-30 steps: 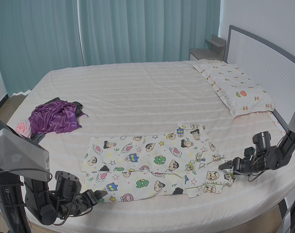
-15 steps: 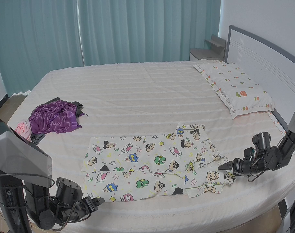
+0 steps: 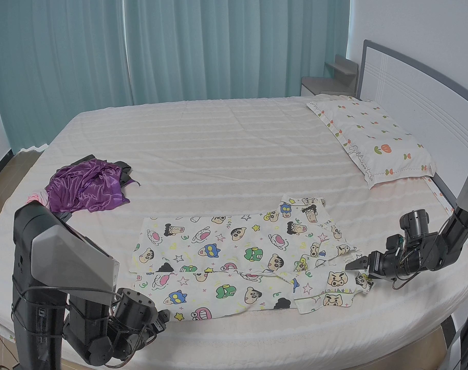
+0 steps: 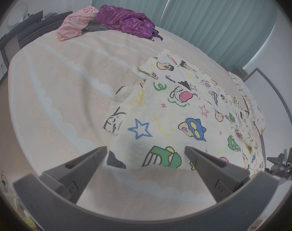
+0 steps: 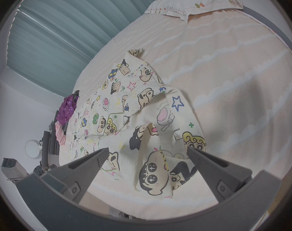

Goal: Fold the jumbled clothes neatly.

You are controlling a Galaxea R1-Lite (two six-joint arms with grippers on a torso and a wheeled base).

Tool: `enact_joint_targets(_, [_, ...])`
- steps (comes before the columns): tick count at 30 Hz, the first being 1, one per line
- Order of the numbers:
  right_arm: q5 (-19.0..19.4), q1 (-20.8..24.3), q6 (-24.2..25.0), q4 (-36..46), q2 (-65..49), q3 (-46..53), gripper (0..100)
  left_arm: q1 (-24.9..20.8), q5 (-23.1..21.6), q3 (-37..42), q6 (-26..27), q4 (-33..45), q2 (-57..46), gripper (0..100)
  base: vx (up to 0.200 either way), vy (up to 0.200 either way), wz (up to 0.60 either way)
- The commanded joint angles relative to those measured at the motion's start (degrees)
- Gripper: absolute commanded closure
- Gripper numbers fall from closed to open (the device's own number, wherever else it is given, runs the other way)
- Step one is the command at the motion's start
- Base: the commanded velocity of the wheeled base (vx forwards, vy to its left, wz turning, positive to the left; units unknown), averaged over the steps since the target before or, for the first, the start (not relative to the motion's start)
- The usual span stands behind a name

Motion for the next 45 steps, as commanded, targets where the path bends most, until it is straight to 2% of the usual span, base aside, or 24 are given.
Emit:
enact_joint_targets(1, [0.0,0.0,0.0,0.0,0.0,0.0,0,0.1,0.0,-1.4,-0.4,0.0,1.4,0,0.000,0.000,0.00])
enact_joint_targets(5, [0.0,0.0,0.0,0.0,-0.4,0.0,0,1.6,1.4,-2.3,-0.5,-0.3,1.1,0,0.000,0.000,0.00])
enact_joint_targets(6, [0.0,0.0,0.1,0.0,-0.9,-0.1,0,1.9,1.6,-2.2,-0.4,-0.5,0.8,100,0.000,0.000,0.00])
enact_joint_targets(11, [-0.4,0.1,0.8,0.1,-1.9,-0.7,0,3.1,2.1,-1.9,-0.4,-0.8,1.1,100,0.000,0.000,0.00])
enact_joint_targets(14, [-2.0,0.1,0.9,0.8,-4.2,0.9,0,4.6,2.5,-2.3,-0.5,-0.8,1.2,100,0.000,0.000,0.00])
enact_joint_targets(16, [-2.6,-0.2,0.9,0.7,-6.2,5.3,0,5.2,2.5,-2.3,-0.6,-0.9,1.2,100,0.000,0.000,0.00])
enact_joint_targets(19, [-3.1,0.0,0.4,-0.1,-6.0,9.2,0,5.5,2.6,-2.2,-0.5,-2.9,0.9,100,0.000,0.000,0.00])
enact_joint_targets(24, [-4.7,0.1,0.3,-2.1,-5.6,13.1,0,6.7,2.8,0.3,0.2,-10.5,1.2,100,0.000,0.000,0.00])
enact_joint_targets(28, [-5.0,0.6,0.0,-4.5,-8.3,16.4,0,6.7,2.8,0.8,0.7,-12.3,1.6,100,0.000,0.000,0.00])
enact_joint_targets(31, [-5.1,3.4,-0.1,-4.7,-8.4,18.1,0,6.7,2.7,0.4,1.1,-12.5,2.5,100,0.000,0.000,0.00])
enact_joint_targets(36, [-7.5,7.0,1.1,-4.8,-4.3,15.0,0,6.7,2.7,0.2,1.2,-12.5,3.0,100,0.000,0.000,0.00])
enact_joint_targets(38, [-10.4,9.4,4.1,-4.9,-1.5,12.1,0,6.7,2.7,0.7,1.0,-12.5,3.2,100,0.000,0.000,0.00])
enact_joint_targets(45, [-12.5,9.4,6.3,-4.0,1.9,6.2,0,6.7,2.6,0.6,1.0,-12.5,3.2,100,0.000,0.000,0.00])
